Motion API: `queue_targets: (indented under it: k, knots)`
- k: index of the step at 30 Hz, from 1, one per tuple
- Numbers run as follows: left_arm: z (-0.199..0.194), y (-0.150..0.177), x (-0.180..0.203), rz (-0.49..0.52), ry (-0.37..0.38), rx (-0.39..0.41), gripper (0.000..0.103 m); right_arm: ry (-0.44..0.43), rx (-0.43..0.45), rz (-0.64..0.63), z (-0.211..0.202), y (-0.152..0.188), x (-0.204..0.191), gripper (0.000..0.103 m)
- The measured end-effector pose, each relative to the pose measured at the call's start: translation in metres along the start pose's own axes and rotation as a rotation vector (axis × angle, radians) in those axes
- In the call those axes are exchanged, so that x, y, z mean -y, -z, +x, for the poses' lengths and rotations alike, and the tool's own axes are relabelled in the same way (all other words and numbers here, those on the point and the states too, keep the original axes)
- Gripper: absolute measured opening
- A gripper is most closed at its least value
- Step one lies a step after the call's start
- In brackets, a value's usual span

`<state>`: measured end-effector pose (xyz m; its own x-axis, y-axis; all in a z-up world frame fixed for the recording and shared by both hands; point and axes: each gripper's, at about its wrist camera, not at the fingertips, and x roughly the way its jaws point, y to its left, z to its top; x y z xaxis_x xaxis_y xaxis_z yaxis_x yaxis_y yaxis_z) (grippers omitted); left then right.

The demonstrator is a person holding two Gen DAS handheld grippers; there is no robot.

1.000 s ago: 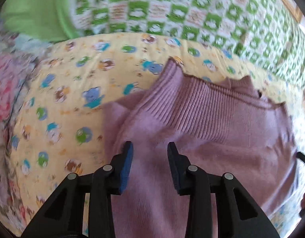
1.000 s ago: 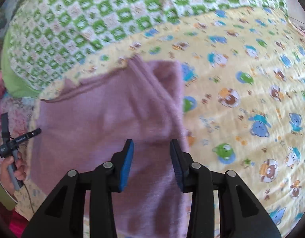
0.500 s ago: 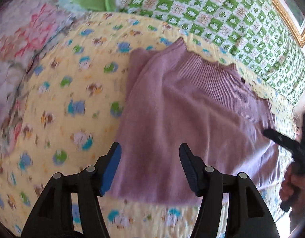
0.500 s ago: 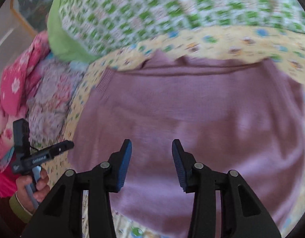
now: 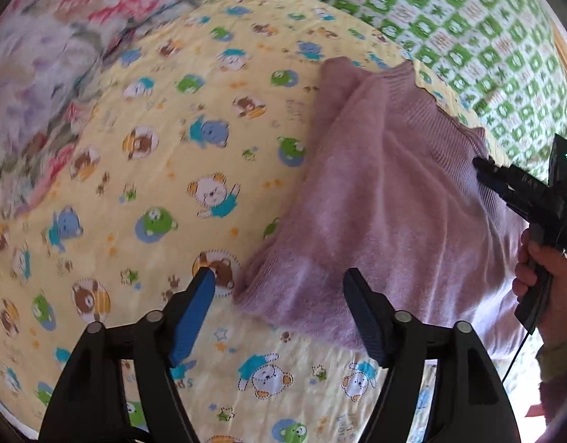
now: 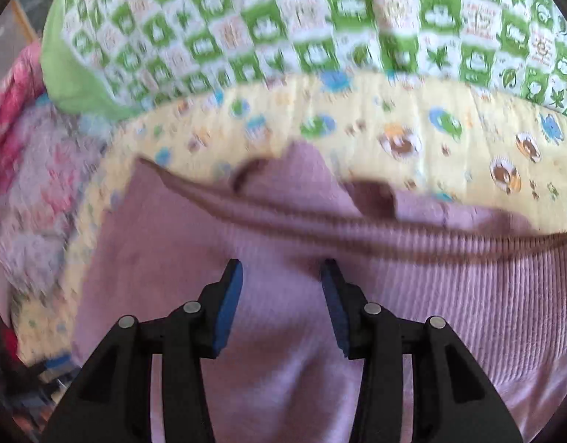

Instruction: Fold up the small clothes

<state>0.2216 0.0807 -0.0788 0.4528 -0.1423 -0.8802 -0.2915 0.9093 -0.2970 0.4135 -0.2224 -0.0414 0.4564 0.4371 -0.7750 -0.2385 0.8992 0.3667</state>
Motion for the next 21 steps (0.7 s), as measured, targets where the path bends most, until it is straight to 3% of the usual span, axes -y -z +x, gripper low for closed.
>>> queue_targets:
  k: [6,11,16,21]
  knots:
    - [0.012,0.003,-0.012,-0.066,0.065,-0.050,0.074,-0.121,-0.012,-0.035,-0.002,-0.006,-0.048,0.051]
    - [0.020,-0.001,-0.013,-0.088,0.124,-0.067,0.080,-0.159,-0.034,-0.037,-0.001,-0.006,-0.071,0.051]
    - [0.032,-0.009,-0.012,-0.130,0.160,-0.072,0.088,-0.165,-0.011,0.053,-0.024,0.011,-0.057,0.051]
    - [0.029,0.007,-0.014,-0.322,0.193,-0.027,0.089,-0.120,0.019,0.168,-0.058,0.044,-0.018,0.052]
